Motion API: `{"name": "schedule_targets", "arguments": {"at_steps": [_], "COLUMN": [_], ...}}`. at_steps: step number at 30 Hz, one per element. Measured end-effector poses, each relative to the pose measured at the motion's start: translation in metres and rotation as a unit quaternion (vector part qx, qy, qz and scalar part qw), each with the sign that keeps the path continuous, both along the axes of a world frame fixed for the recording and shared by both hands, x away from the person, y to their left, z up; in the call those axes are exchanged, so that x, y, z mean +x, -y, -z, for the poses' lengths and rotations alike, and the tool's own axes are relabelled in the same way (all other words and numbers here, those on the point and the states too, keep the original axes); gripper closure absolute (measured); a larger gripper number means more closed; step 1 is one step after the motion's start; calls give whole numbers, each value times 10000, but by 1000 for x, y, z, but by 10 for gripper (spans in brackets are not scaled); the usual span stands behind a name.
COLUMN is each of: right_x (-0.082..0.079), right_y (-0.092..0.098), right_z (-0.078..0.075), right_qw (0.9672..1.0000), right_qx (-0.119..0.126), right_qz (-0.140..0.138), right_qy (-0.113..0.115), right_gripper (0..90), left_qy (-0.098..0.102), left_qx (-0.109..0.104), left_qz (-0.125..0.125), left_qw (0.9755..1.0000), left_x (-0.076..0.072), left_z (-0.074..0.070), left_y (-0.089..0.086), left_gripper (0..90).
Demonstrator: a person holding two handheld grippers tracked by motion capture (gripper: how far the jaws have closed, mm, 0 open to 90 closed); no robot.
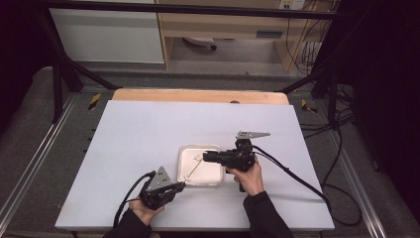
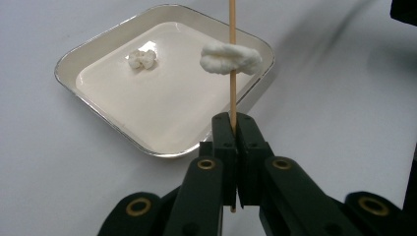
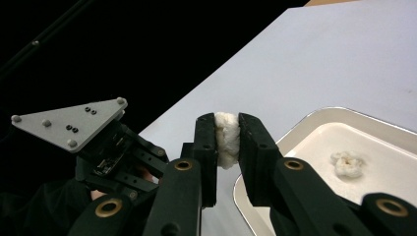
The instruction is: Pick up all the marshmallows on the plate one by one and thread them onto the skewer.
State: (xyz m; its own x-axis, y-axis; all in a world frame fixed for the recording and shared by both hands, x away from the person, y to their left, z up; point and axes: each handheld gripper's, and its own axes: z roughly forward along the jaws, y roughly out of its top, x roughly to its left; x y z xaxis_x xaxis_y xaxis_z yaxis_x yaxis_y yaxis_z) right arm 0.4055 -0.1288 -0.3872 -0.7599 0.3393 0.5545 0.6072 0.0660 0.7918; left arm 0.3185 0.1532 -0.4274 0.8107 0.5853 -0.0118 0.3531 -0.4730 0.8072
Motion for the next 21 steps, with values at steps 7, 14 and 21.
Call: {"name": "schedule_targets", "arguments": {"at_steps": [7,14,21], "right_x": [-3,-6,-9], "right_y": [-3,-5,-6], "right_z": [3,6,9], "right_qw": [10000,9999,9995], "right_qx": [-11,-35,-236], "right_qz": [-98,-161,-183], "right_qy": [-15,37,144], "right_gripper": [809,813,814], "left_qy": [-9,-24,-94], "left_qx": [160,252,391], "left_qz": [23,27,30], "left_qw": [9999,9997,9992], "left_x": [0,0,1], "left_z": [2,2,4], "left_y": [2,4,6], "left_gripper": [889,889,890]}}
